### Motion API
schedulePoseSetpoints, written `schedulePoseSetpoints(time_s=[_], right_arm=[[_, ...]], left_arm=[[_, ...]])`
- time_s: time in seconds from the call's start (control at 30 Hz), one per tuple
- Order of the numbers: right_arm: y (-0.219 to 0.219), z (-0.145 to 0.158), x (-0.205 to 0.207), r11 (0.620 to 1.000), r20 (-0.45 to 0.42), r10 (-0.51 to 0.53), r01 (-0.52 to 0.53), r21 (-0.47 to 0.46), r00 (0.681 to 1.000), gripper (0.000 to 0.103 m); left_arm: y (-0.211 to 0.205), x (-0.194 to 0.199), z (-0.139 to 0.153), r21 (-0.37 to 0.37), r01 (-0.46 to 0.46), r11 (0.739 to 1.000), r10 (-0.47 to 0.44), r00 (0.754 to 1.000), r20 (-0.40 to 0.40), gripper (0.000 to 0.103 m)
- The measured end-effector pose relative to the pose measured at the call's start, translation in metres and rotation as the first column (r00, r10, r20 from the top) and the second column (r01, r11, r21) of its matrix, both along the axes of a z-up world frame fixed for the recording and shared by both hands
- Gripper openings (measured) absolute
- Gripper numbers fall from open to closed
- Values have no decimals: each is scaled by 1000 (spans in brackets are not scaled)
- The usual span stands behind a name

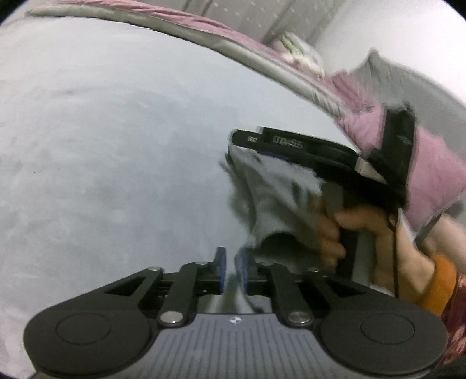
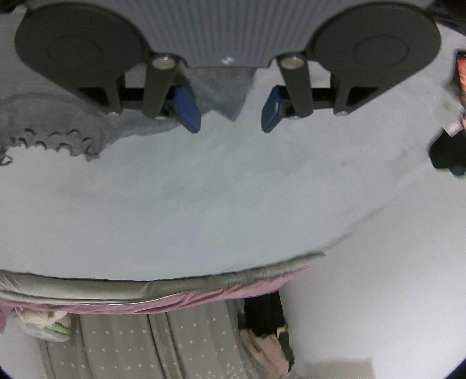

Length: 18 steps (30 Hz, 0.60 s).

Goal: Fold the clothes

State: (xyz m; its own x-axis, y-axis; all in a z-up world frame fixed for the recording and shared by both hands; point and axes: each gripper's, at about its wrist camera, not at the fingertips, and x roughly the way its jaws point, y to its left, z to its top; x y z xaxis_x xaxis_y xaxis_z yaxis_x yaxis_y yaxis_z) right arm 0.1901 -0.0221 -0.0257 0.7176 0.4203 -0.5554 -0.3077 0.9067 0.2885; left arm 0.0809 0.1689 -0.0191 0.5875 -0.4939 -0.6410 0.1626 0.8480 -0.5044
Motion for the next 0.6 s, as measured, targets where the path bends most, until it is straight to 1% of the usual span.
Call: schedulePoseSetpoints(time_s=[0.03, 0.1, 0.27, 0.4, 0.47, 0.53, 0.6], right_arm=[[-8, 5, -1, 1000, -1, -4, 4, 20, 1000, 48], [-30, 10, -8, 999, -2, -29, 30, 14, 1000, 48], [-84, 21, -26, 996, -4, -93, 93, 0, 996, 48], [-131, 27, -42, 988, -15, -152, 152, -6, 988, 48], [-158, 25, -54, 981, -34, -191, 192, -3, 981, 48], [-181, 22, -65, 973, -46, -231, 231, -15, 972, 48], [-203, 20, -76, 962, -53, -273, 272, -28, 961, 48]], left_arm=[[1, 1, 0, -23, -12, 1000, 13, 1000, 4, 23], [2, 4, -1, -69, -37, 997, 37, 999, 9, 34], [-2, 18, -11, -150, -86, 985, 85, 996, -10, 36], [-15, 30, -18, -152, -98, 983, 97, 995, -11, 36], [-24, 37, -21, -120, -96, 988, 96, 995, -11, 35], [-31, 40, -22, -58, -105, 993, 104, 994, -31, 35], [-35, 35, -21, 29, -115, 993, 116, 992, -46, 24]])
